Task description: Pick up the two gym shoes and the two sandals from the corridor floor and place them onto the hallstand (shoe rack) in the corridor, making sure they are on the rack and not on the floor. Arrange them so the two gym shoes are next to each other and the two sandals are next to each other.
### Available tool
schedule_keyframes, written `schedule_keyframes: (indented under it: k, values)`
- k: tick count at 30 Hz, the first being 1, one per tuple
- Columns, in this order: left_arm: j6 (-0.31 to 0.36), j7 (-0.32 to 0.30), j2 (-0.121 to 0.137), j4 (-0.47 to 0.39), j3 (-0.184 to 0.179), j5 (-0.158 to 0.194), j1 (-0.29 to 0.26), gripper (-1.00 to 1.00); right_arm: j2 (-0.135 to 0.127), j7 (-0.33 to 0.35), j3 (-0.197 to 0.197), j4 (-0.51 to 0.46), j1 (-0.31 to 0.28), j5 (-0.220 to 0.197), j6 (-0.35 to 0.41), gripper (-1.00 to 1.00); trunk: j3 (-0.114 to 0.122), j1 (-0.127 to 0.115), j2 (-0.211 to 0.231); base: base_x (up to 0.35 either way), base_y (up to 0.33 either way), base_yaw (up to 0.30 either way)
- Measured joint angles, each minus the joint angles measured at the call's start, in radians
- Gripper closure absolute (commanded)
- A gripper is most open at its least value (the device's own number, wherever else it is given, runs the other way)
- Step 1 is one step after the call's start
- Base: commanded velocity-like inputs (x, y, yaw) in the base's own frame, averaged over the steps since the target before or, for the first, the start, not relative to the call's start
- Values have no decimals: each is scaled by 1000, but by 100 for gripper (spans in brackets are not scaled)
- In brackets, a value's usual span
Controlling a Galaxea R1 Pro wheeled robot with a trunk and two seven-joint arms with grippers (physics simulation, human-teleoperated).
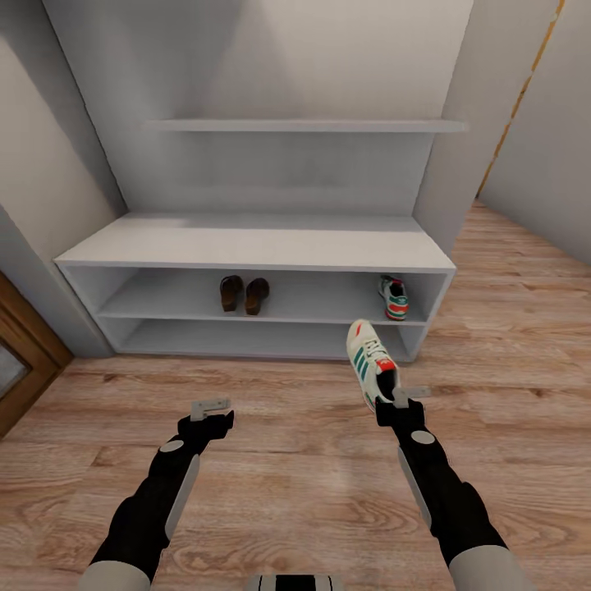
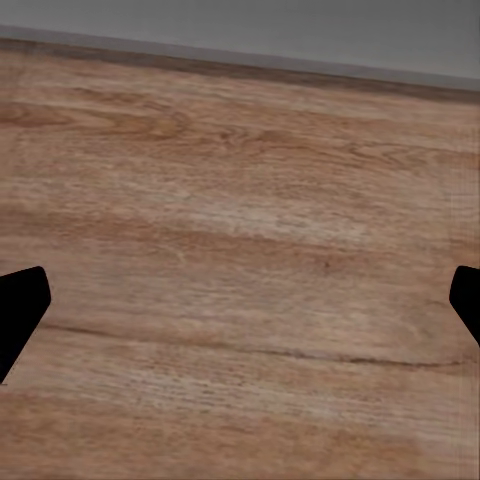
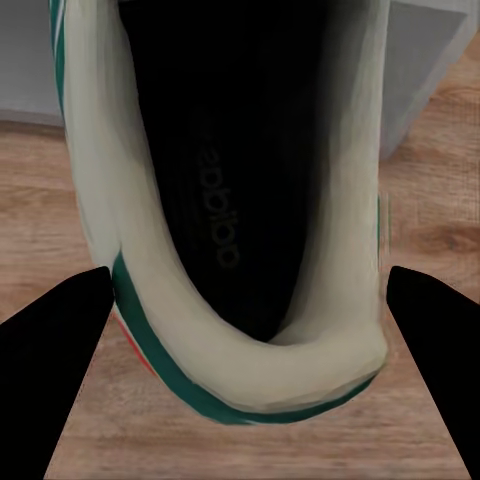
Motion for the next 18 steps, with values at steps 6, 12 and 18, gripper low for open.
schedule_keyframes:
  k: [6,12,18]
  values:
    - [5,-1,1,-7,1,0,1,-100,-1,-2,-1,0,-1,0,0,100,0,0,0,0,27,0]
    - [-1,-518,6,-20,53,48,52,-100,-2,-6,-3,0,-1,2,9,100,0,0,0,0,0,0]
    - [-8,-1016,7,-49,361,52,106,-100,0,-8,-3,-3,-1,4,162,100,0,0,0,0,0,0]
